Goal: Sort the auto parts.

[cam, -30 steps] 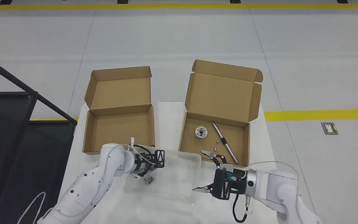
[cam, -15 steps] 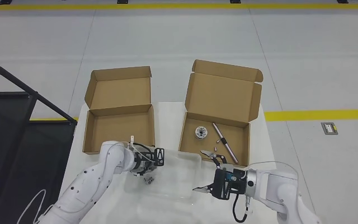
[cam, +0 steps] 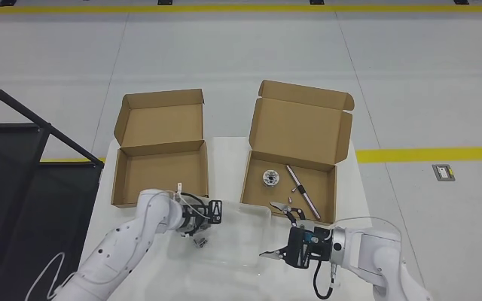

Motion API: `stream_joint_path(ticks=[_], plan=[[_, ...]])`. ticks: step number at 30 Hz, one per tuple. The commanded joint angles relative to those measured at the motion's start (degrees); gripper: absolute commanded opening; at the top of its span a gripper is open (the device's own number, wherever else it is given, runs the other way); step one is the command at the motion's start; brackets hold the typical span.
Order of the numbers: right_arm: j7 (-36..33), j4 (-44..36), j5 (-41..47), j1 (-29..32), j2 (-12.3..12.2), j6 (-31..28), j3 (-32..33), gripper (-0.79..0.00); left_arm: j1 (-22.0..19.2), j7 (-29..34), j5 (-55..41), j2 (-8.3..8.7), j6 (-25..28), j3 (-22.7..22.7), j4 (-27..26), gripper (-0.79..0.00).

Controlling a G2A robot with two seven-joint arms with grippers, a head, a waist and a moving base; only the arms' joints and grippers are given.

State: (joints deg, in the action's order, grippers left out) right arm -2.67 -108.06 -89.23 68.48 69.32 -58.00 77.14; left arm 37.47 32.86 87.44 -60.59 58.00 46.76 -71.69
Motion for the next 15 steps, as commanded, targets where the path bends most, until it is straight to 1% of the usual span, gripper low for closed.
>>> stream_joint_path(ticks=[1,5,10,12,13,14,15], plan=[[-0.01,0.00,0.00,0.00,0.00,0.00,0.01,0.000,-0.28,-0.34,0.12,-0.14,0.00,-0.38,0.40,-0.489],[-0.01,0.00,0.00,0.00,0.00,0.00,0.01,0.000,-0.83,-0.75,0.21,-0.42,0.00,-1.16,1.20,-0.477],[-0.01,0.00,0.00,0.00,0.00,0.00,0.01,0.000,-1.42,-1.09,0.63,-0.68,0.00,-2.09,1.97,-0.517],[-0.01,0.00,0.00,0.00,0.00,0.00,0.01,0.000,-1.62,-1.39,0.51,-0.76,0.00,-2.43,2.29,-0.548],[-0.01,0.00,0.00,0.00,0.00,0.00,0.01,0.000,-1.73,-1.45,0.55,-0.79,0.00,-2.65,2.36,-0.643],[-0.01,0.00,0.00,0.00,0.00,0.00,0.01,0.000,-1.80,-1.54,0.54,-0.80,0.00,-2.79,2.46,-0.705],[-0.01,0.00,0.00,0.00,0.00,0.00,0.01,0.000,-1.88,-1.56,0.61,-0.80,0.00,-2.96,2.46,-0.785]])
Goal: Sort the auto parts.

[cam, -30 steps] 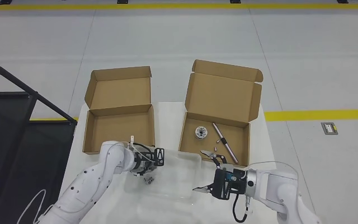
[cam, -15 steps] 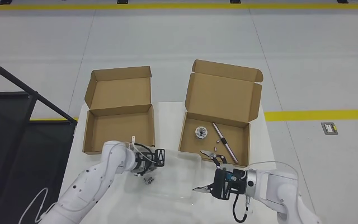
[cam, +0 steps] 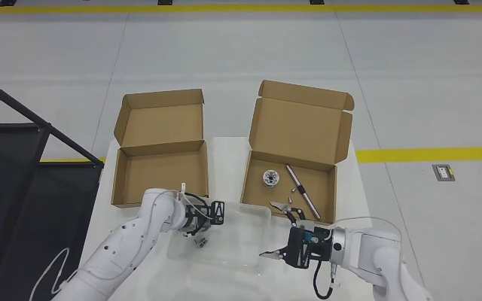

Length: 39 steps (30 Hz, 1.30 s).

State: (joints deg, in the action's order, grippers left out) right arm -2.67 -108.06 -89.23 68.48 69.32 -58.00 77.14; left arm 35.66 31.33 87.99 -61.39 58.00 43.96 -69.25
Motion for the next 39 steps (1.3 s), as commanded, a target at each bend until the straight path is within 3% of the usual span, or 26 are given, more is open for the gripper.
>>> stream_joint_path(ticks=[1,8,14,18,25,32,39], plan=[[-0.01,0.00,0.00,0.00,0.00,0.00,0.01,0.000,-0.10,-0.08,0.06,0.02,0.00,-0.24,0.00,-0.785],[-0.01,0.00,0.00,0.00,0.00,0.00,0.01,0.000,0.78,-0.63,-0.90,1.05,0.00,0.52,-3.69,-0.785],[-0.01,0.00,0.00,0.00,0.00,0.00,0.01,0.000,4.15,-0.96,-5.40,3.84,0.00,5.56,-12.38,-0.785],[-0.01,0.00,0.00,0.00,0.00,0.00,0.01,0.000,8.45,-0.91,-8.86,6.54,0.00,12.35,-19.77,-0.785],[-0.01,0.00,0.00,0.00,0.00,0.00,0.01,0.000,19.74,-4.95,-12.98,10.55,-2.43,30.53,-29.74,-0.785],[-0.01,0.00,0.00,0.00,0.00,0.00,0.01,0.000,26.86,-13.46,-15.29,11.97,-4.81,41.34,-28.44,-0.785],[-0.01,0.00,0.00,0.00,0.00,0.00,0.01,0.000,26.86,-13.46,-15.29,11.97,-4.81,41.34,-28.44,-0.785]])
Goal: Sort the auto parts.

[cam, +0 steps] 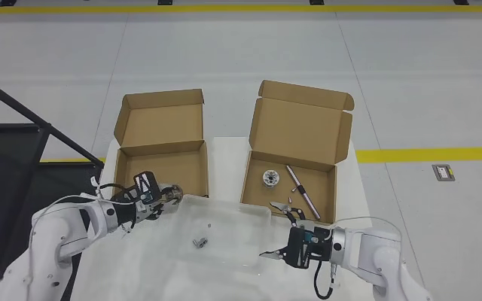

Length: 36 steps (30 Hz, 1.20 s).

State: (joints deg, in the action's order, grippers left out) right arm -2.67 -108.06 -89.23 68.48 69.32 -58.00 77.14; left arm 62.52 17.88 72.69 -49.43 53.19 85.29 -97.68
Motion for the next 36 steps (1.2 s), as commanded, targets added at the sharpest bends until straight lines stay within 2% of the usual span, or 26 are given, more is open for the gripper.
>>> stream_joint_path(ticks=[1,5,8,11,16,21,26,31,36], plan=[[-0.01,0.00,0.00,0.00,0.00,0.00,0.01,0.000,0.00,0.00,0.01,0.00,0.00,0.00,0.00,-0.785],[-0.01,0.00,0.00,0.00,0.00,0.00,0.01,0.000,0.00,0.00,0.01,0.00,0.00,0.00,0.00,-0.785],[-0.01,0.00,0.00,0.00,0.00,0.00,0.01,0.000,-0.27,1.14,2.09,-0.12,-4.28,-0.33,1.91,-0.785],[-0.01,0.00,0.00,0.00,0.00,0.00,0.01,0.000,-3.49,1.88,1.95,-0.35,-7.73,-0.83,7.83,-0.785],[-0.01,0.00,0.00,0.00,0.00,0.00,0.01,0.000,-11.26,2.18,5.42,-0.80,-11.01,-3.28,18.87,-0.785],[-0.01,0.00,0.00,0.00,0.00,0.00,0.01,0.000,-19.84,1.05,10.73,-1.99,-12.24,-9.54,30.85,-0.785],[-0.01,0.00,0.00,0.00,0.00,0.00,0.01,0.000,-27.88,-1.94,14.10,-4.15,-11.22,-17.16,42.04,-0.785],[-0.01,0.00,0.00,0.00,0.00,0.00,0.01,0.000,-33.87,-4.34,17.78,-6.68,-9.93,-24.25,49.67,-0.785],[-0.01,0.00,0.00,0.00,0.00,0.00,0.01,0.000,-38.39,-5.39,20.20,-9.25,-11.63,-29.12,56.34,-0.785]])
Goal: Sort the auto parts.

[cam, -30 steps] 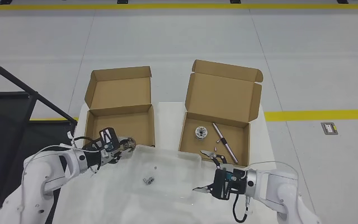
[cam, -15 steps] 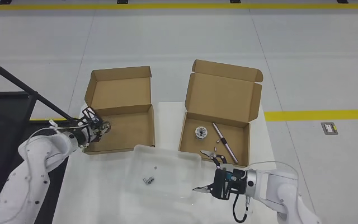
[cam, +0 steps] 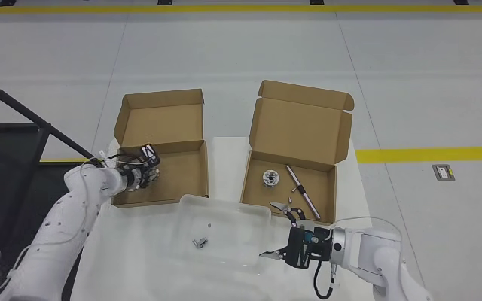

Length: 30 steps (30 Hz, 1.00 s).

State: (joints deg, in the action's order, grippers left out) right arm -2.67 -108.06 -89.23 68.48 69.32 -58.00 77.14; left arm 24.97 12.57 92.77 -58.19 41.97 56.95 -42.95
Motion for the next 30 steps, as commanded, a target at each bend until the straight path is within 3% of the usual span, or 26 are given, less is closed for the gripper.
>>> stream_joint_path(ticks=[1,8,14,15,18,21,23,25,30], plan=[[-0.01,0.00,0.00,0.00,0.00,0.00,0.01,0.000,-1.76,0.11,0.30,-0.98,-0.88,-1.43,3.09,-0.785],[-0.01,0.00,0.00,0.00,0.00,0.00,0.01,0.000,-6.13,-0.21,1.25,-4.04,-0.81,-5.16,10.35,-0.785],[-0.01,0.00,0.00,0.00,0.00,0.00,0.01,0.000,-7.84,-1.55,0.69,-5.68,0.28,-6.29,14.41,-0.708],[-0.01,0.00,0.00,0.00,0.00,0.00,0.01,0.000,-8.12,-1.70,0.50,-5.89,0.56,-6.33,14.90,-0.563],[-0.01,0.00,0.00,0.00,0.00,0.00,0.01,0.000,-8.72,-1.83,0.44,-6.37,1.63,-6.57,15.83,-0.416],[-0.01,0.00,0.00,0.00,0.00,0.00,0.01,0.000,-9.25,-2.26,-0.13,-6.59,2.73,-6.27,16.69,-0.372],[-0.01,0.00,0.00,0.00,0.00,0.00,0.01,0.000,-9.53,-2.34,0.16,-6.60,3.49,-6.22,16.75,-0.231],[-0.01,0.00,0.00,0.00,0.00,0.00,0.01,0.000,-9.90,-2.91,0.16,-6.43,4.48,-5.84,16.57,-0.169],[-0.01,0.00,0.00,0.00,0.00,0.00,0.01,0.000,-10.47,-5.42,-0.11,-4.98,10.40,-3.82,12.97,-0.151]])
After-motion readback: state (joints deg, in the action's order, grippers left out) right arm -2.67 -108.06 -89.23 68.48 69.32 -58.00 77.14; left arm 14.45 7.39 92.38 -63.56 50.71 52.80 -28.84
